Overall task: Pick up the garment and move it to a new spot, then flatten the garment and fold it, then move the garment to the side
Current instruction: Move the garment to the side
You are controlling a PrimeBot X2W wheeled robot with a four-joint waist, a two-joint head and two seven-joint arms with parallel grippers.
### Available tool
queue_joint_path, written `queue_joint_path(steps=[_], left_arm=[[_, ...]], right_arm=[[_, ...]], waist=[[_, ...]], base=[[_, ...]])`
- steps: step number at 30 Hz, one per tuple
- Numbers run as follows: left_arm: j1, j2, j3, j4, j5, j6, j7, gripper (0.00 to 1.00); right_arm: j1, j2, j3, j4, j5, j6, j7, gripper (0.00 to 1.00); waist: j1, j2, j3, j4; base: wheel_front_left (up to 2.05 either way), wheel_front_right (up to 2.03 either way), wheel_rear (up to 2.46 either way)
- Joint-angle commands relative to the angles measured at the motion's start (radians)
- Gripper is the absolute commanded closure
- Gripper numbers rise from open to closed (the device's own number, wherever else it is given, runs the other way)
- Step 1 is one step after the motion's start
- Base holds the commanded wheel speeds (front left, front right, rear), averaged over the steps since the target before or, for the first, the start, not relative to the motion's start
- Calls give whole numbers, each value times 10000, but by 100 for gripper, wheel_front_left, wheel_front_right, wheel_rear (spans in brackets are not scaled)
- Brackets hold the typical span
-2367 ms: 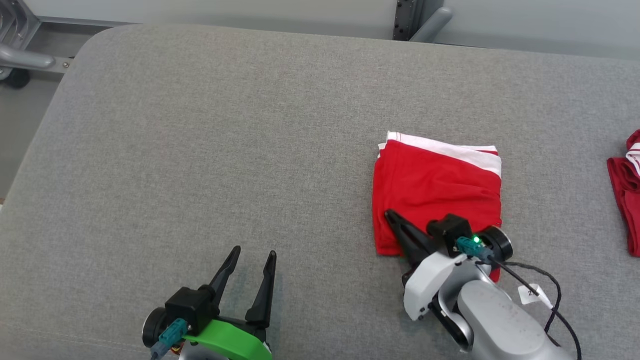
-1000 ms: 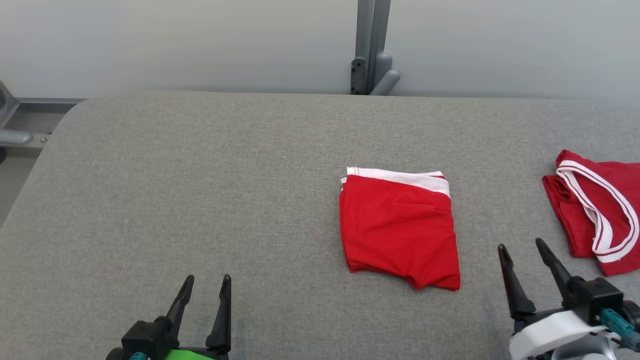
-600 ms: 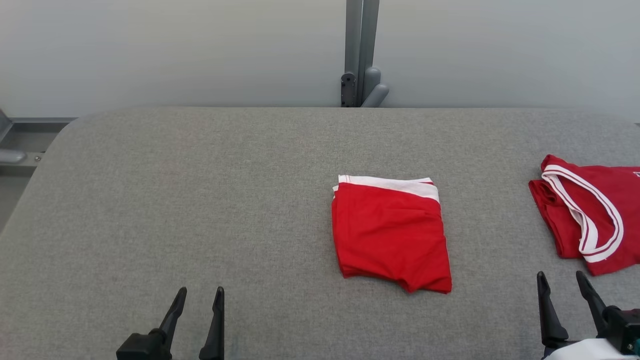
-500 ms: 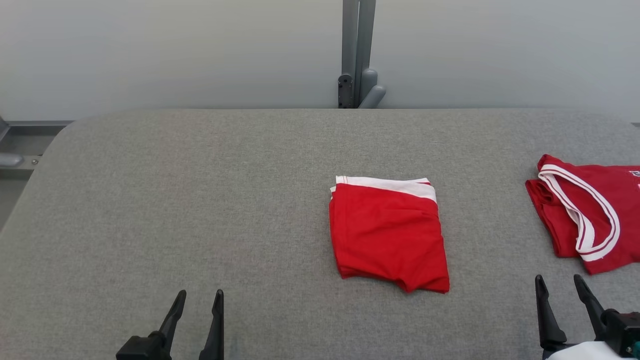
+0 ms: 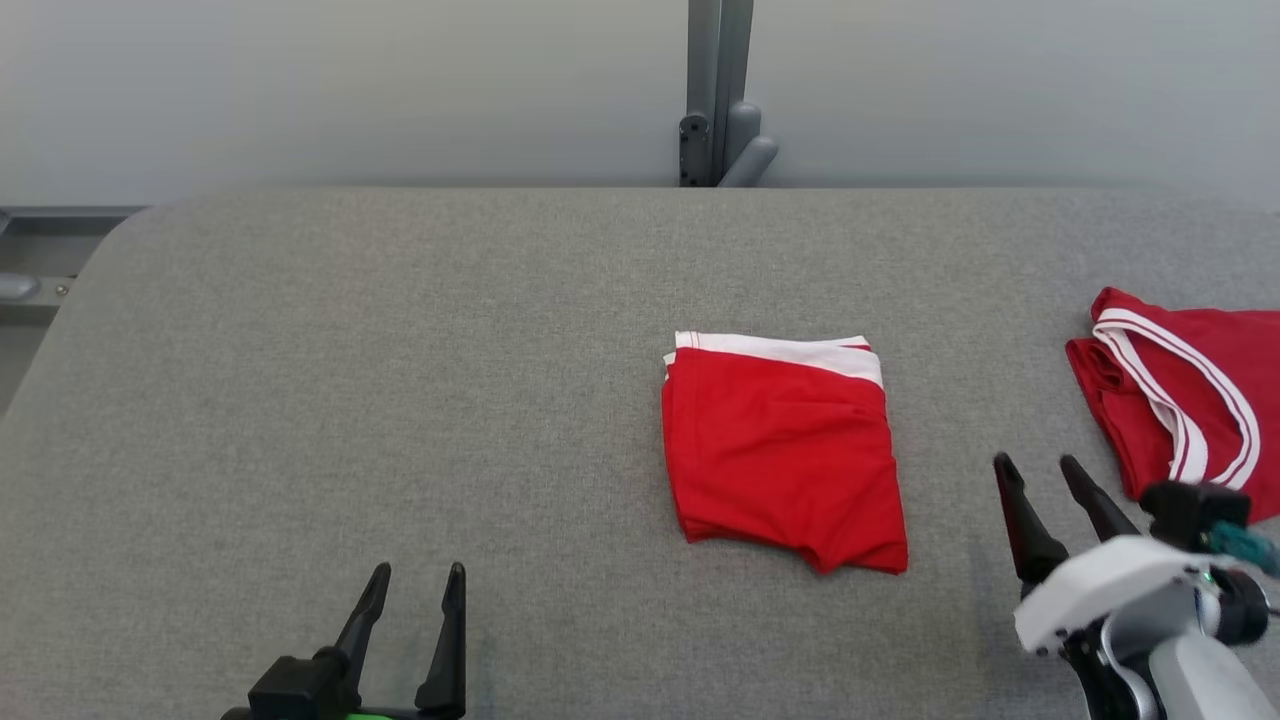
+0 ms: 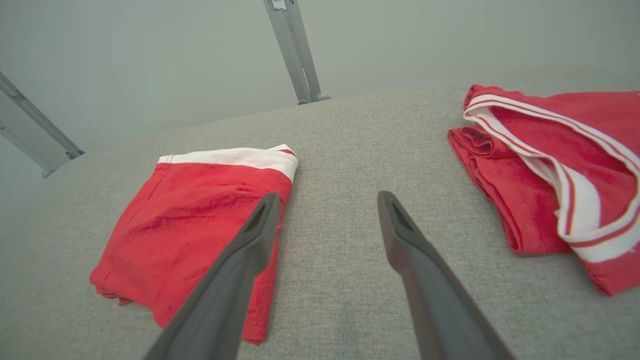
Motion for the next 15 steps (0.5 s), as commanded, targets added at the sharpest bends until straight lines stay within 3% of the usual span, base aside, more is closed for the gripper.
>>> queue_joint_path(steps=[1, 8, 15], left_arm=[[-226, 17, -10, -22, -51, -3, -26, 0], [-610, 96, -148, 62, -105, -3, -26, 0], [-991, 56, -280, 156, -233, -3, -27, 0]], right_arm=[[-74, -39, 22, 16, 47, -3, 74, 0], [-2144, -84, 759, 952, 701, -2, 2558, 0], [-3134, 369, 960, 2660, 1177, -2, 3367, 0]], waist=[[0, 109, 302, 48], [0, 109, 882, 236], [0, 109, 1060, 639]], base=[[0, 0, 0], [0, 0, 0], [0, 0, 0]])
